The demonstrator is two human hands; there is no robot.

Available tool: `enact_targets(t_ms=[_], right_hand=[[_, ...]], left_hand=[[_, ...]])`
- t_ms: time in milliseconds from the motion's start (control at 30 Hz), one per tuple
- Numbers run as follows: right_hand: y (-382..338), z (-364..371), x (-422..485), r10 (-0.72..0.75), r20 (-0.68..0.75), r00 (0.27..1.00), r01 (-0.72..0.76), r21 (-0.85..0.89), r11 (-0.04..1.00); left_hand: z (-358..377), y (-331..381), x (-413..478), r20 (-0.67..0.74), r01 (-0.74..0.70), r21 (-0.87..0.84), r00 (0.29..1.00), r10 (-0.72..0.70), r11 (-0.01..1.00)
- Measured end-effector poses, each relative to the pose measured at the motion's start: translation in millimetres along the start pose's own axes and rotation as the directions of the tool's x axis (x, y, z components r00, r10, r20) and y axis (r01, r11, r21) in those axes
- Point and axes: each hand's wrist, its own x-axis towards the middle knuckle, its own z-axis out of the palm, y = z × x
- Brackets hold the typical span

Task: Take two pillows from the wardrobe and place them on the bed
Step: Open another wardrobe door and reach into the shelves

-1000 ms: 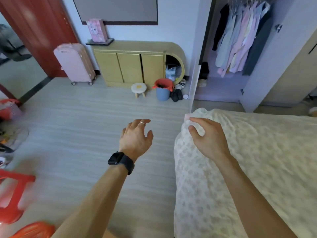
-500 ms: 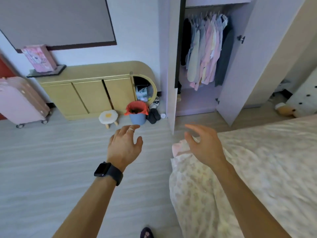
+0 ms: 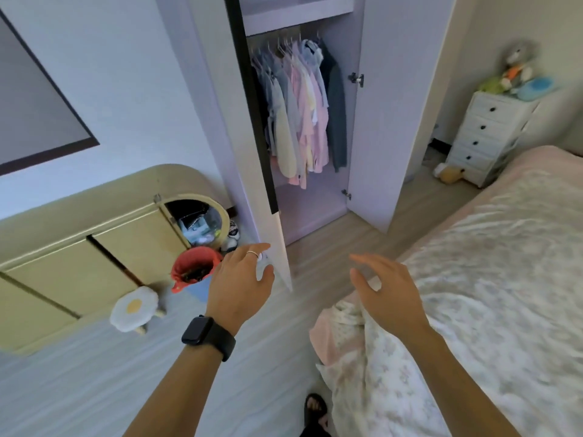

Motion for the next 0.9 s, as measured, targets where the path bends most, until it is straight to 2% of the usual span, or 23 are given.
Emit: enact_targets(t_ms=[167, 300, 467, 633, 900], right_hand=[[-2.9, 35.9, 76.4, 0.067, -0.055, 0.996, -0.067, -0.006, 0.998], [0.8, 62.6, 126.5, 0.126, -0.044, 0.991, -0.128, -0.065, 0.990], [0.2, 92.7, 168.9, 0.157, -0.126, 0.979, -0.172, -0.119, 0.978], [0.3, 116.1, 211.6, 0.244, -0.203, 0.948, -0.273, -0.132, 0.953], [4.7, 124.2, 256.9, 0.365, -0.325, 0.872, -0.415, -0.098, 0.904]], left_hand=[[13.2, -22.4, 90.6, 0.113, -0.060, 0.011, 0.992, 0.059, 0.998], [31.2, -37.2, 156.2, 0.186, -0.073, -0.041, 0.979, 0.080, 0.996], [60.7, -49.4, 226.9, 0.276, -0.136, -0.106, 0.948, 0.161, 0.985], [83.3, -57.2, 294.4, 0.369, -0.296, -0.103, 0.875, 0.313, 0.949], [104.2, -19.1, 370.2, 0.370, -0.492, -0.223, 0.756, 0.540, 0.842]])
